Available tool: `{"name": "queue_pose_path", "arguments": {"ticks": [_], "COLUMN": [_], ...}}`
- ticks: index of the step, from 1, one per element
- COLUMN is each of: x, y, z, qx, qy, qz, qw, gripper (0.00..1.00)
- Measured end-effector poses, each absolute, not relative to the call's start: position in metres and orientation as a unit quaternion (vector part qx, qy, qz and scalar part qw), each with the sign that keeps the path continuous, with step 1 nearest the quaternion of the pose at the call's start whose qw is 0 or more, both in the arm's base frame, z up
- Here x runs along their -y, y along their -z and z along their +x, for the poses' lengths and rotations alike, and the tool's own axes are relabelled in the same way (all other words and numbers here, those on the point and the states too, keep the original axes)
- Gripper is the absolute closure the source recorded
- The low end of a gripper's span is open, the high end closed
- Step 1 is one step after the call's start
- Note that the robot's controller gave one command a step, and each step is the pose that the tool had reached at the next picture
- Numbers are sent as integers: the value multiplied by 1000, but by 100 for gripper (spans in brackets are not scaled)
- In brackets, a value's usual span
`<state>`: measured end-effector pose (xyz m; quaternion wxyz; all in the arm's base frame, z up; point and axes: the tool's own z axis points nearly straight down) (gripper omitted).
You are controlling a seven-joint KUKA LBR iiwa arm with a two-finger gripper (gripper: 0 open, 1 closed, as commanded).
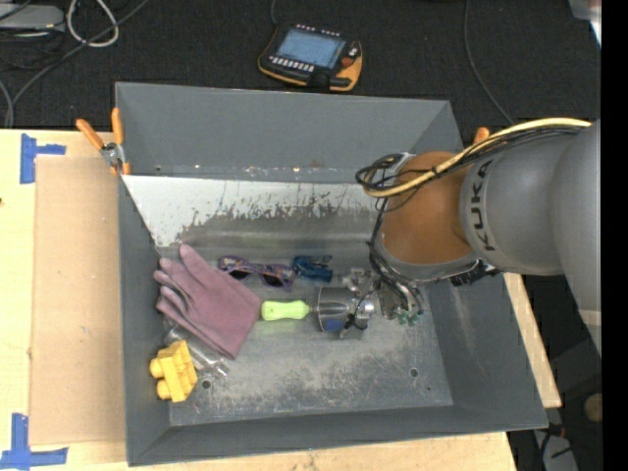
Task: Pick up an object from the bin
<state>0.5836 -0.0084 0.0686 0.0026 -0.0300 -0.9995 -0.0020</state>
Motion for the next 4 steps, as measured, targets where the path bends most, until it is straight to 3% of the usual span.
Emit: {"name": "queue_pose_path", "arguments": {"ticks": [1,4], "x": [8,9], "y": [-69,-107], "z": [584,583], "qx": [1000,999], "qy": [2,3], "qz": [-30,-31], "qw": [3,3], "gripper": [100,100]}}
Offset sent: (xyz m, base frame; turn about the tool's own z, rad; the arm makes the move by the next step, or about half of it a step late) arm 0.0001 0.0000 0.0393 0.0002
